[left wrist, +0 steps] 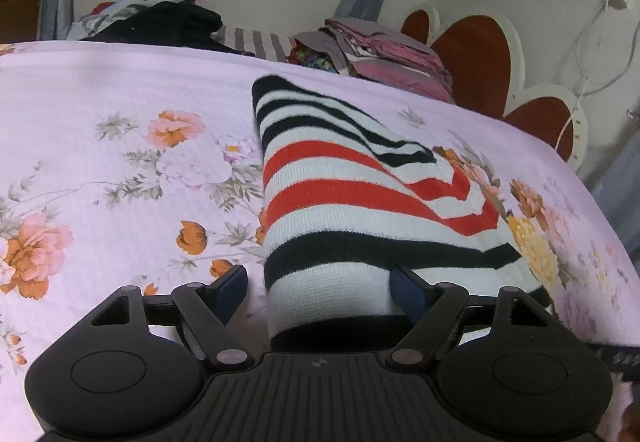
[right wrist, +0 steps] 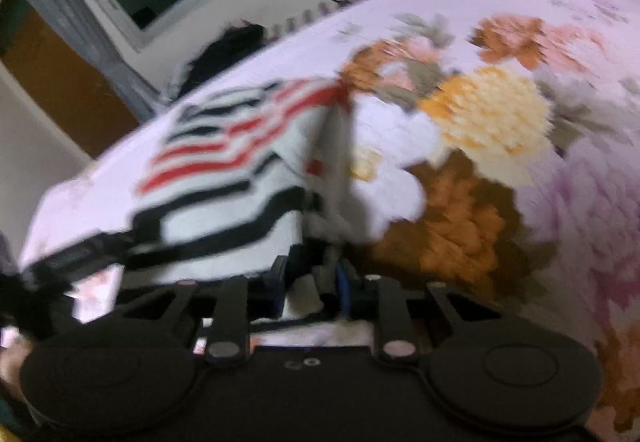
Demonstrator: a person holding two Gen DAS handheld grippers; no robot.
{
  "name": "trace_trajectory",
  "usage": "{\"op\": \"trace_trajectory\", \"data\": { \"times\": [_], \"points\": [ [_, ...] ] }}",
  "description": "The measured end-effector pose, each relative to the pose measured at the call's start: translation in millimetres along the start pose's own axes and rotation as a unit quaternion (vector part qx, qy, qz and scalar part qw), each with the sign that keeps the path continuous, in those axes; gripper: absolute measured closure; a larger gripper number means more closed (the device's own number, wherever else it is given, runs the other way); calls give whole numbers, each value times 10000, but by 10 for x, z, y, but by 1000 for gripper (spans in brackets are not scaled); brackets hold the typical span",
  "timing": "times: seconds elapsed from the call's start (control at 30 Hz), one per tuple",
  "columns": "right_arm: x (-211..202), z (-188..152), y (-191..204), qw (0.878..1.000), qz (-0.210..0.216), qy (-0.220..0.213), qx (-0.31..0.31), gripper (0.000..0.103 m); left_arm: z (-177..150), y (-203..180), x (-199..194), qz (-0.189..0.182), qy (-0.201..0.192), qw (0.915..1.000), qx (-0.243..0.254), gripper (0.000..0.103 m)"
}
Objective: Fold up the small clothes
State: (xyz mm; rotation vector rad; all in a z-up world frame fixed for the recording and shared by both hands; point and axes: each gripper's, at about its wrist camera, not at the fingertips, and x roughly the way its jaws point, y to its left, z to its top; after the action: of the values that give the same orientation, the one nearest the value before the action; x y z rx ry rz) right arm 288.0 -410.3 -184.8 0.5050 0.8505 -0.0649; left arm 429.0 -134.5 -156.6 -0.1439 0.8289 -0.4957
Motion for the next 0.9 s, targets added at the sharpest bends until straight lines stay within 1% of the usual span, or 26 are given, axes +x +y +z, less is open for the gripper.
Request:
{"op": "trace_trajectory", "data": {
  "times": [0.07, 0.17, 0.23, 0.3, 0.43, 0.53, 0.6, 0.7, 0.77, 0.9],
  "points": [
    [13, -39, -41, 10000, -17, 30, 75, 72, 2, -10, -12, 11, 37, 10000, 42, 25],
    [-97, 5, 37, 10000, -88, -36, -20, 72, 29, -31, -53, 45, 81, 9999, 77, 25],
    [-203, 62, 134, 9996, -153, -214, -144, 72, 58, -38, -107, 31, 65, 9999, 86, 25],
    [-302, 147, 286, 9978, -233, -498, -366, 72, 89, -39, -160, -7, 35, 10000, 89, 25],
    [-291, 313, 592, 9926, -359, -843, -792, 72, 165, -45, -208, -50, -66, 9999, 73, 25],
    [-144, 322, 744, 9901, -451, -808, -1058, 73, 165, -51, -115, -3, 104, 9998, 161, 25],
    [-25, 274, 784, 9878, -620, -760, -1207, 75, 123, -28, -50, -36, 217, 9996, 163, 25],
    [181, 204, 724, 9844, -1000, -640, -1296, 78, 93, -5, -22, -145, 281, 9994, 161, 25],
    [252, 181, 677, 9835, -1099, -611, -1298, 78, 89, 12, 4, -202, 346, 9991, 141, 25],
    [280, 214, 711, 9816, -1205, -506, -1394, 77, 136, 21, -18, -252, 430, 9987, 106, 25]
  ]
}}
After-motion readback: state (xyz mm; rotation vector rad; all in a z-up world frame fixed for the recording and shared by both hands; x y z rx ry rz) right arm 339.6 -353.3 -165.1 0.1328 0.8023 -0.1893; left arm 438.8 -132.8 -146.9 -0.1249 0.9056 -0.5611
